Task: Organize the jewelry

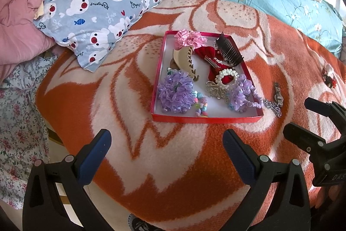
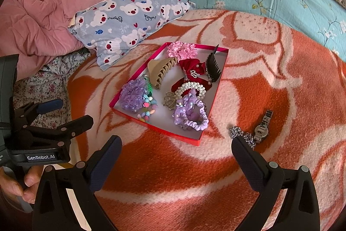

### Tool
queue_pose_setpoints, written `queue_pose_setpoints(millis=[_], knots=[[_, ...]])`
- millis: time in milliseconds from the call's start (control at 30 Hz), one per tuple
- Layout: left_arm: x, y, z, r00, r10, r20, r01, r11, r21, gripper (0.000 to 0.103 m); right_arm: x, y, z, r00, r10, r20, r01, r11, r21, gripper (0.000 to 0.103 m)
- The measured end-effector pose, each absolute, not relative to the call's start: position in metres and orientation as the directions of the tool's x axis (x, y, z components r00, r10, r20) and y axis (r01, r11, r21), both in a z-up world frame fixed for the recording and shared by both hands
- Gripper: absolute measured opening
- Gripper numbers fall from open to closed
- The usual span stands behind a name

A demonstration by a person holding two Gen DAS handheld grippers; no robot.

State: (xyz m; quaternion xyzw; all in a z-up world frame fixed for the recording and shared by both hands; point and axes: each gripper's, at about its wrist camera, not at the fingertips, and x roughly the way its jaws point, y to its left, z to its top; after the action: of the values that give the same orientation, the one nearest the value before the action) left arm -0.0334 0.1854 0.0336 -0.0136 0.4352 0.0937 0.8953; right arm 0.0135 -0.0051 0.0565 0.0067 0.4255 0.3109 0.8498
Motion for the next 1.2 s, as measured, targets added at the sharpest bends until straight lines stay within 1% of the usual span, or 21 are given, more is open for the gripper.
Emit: queue_pose_setpoints(millis=[1200], knots=[[-0.0303, 0.1895, 0.0321, 0.604, 0.149, -0.783, -0.181, 0.982, 0.048, 0.103, 0.0144, -0.0047, 0.0567, 0.443, 0.534, -0.72, -0.521, 0.807, 0.278, 0.102]])
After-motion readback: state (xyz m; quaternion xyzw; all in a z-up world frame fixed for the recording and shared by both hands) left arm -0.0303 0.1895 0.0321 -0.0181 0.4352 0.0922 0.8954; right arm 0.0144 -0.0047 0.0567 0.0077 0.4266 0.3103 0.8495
